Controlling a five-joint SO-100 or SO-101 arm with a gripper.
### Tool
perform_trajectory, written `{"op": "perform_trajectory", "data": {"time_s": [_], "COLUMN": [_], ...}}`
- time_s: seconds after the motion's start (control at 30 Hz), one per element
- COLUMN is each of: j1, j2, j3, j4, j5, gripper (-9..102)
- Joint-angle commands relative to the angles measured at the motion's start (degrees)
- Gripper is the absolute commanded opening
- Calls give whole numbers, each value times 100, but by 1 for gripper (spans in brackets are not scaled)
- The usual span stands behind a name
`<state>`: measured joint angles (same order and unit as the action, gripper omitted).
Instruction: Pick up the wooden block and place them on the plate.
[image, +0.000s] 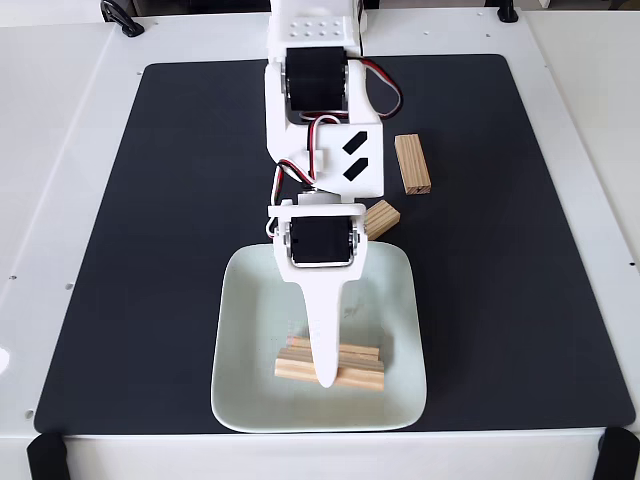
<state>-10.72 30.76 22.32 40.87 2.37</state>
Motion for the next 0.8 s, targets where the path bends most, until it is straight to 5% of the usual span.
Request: {"op": "perform_trajectory", "data": {"time_s": [0.0, 0.43, 0.77], "j1": [0, -18, 0], "j2": [105, 105, 176], "j3": [-308, -308, -220], "j4": [-9, -35, 26], "j5": [-70, -70, -53], "gripper": [0, 1, 27]}}
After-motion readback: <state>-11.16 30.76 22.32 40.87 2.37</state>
